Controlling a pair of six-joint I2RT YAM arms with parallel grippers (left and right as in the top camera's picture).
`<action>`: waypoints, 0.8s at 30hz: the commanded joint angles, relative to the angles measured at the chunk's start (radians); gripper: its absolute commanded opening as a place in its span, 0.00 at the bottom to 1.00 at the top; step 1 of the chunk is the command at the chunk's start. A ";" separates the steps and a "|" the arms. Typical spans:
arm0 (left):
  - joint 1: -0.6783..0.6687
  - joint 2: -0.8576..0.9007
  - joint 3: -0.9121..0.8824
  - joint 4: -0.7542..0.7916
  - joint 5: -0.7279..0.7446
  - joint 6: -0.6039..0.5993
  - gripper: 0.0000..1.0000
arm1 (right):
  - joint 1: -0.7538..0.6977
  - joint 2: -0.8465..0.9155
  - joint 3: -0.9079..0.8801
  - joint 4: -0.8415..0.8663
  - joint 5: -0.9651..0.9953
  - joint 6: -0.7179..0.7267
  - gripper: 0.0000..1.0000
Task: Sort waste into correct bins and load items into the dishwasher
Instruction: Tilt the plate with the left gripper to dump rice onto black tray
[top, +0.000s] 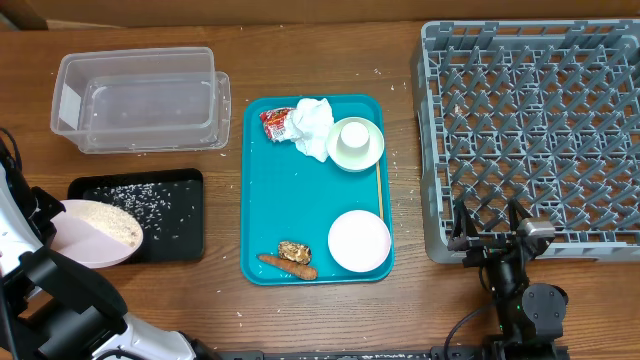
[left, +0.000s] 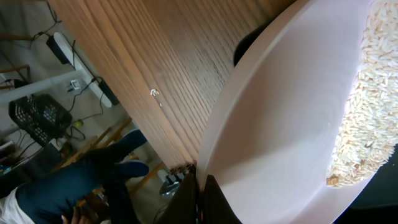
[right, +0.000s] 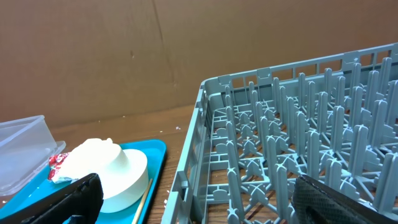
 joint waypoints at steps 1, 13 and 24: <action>0.002 -0.027 -0.002 -0.006 -0.032 -0.033 0.04 | 0.006 -0.010 -0.010 0.007 0.009 -0.008 1.00; -0.068 -0.027 -0.002 -0.012 -0.181 -0.119 0.04 | 0.006 -0.010 -0.010 0.007 0.009 -0.008 1.00; -0.163 -0.027 -0.002 -0.010 -0.248 -0.157 0.04 | 0.006 -0.010 -0.010 0.007 0.009 -0.008 1.00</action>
